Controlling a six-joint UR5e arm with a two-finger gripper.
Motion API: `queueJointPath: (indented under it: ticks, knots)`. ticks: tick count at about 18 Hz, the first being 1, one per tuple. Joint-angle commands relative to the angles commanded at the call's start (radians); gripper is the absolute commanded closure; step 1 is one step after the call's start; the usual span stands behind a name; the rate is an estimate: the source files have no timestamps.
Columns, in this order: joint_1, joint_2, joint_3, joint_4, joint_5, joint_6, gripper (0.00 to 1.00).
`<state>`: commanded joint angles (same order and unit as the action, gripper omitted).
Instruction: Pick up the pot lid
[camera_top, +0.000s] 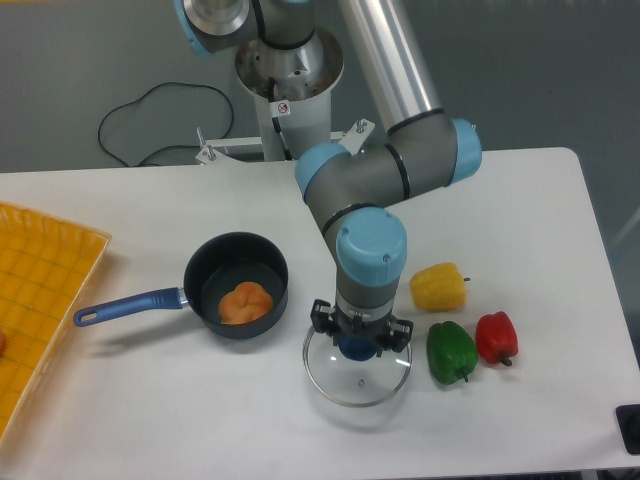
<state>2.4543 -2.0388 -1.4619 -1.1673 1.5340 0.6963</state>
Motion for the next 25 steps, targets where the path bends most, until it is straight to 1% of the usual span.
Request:
queueJointPath:
  ticks: [5,8,9,15,18,22,25]
  knots:
    - [0.023,0.057,0.0,-0.041,0.0,0.055,0.61]
    - [0.049,0.101,0.002,-0.107,0.003,0.11,0.62]
    - [0.052,0.11,0.002,-0.12,0.005,0.129,0.62]
    - [0.069,0.132,0.002,-0.127,0.012,0.173,0.63]
    - [0.086,0.153,0.002,-0.17,0.012,0.201,0.63]
    - [0.101,0.163,0.002,-0.209,0.032,0.247,0.63]
    - [0.104,0.169,0.002,-0.212,0.052,0.258,0.63]
